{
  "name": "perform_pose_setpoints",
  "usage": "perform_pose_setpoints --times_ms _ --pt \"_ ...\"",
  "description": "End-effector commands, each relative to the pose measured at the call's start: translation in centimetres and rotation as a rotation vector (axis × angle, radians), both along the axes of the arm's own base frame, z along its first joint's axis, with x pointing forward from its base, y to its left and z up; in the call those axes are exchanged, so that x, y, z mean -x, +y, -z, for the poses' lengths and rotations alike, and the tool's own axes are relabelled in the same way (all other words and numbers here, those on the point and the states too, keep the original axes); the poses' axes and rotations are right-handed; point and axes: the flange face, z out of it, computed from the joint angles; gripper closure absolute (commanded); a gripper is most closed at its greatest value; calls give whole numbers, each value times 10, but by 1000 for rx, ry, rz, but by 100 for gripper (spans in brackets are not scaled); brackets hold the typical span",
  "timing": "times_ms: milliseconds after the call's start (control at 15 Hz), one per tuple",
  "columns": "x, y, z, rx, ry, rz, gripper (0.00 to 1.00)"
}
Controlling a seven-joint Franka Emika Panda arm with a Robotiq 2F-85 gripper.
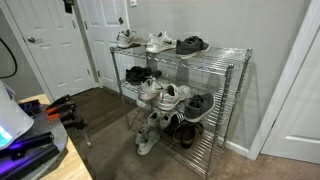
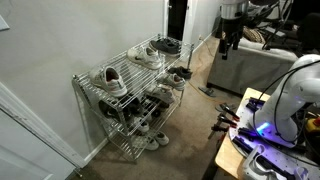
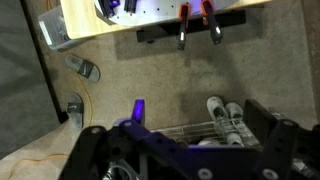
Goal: Pick up one shoe on the second shelf and place it on the top shelf
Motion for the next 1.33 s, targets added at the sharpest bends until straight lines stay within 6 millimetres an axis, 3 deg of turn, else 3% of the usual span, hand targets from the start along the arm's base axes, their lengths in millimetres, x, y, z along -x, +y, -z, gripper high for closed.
perform_pose_setpoints --times_ms 0,267,667,1000,1067,1267 --pt "-13 -15 28 8 -109 29 0" --pt "-29 -40 62 51 -210 67 0" --pt "-43 -72 114 79 -228 133 0" --pt "-49 -76 138 90 -174 127 0" --pt "-47 -75 129 73 -187 131 0" --pt "-48 -75 137 73 -164 130 0"
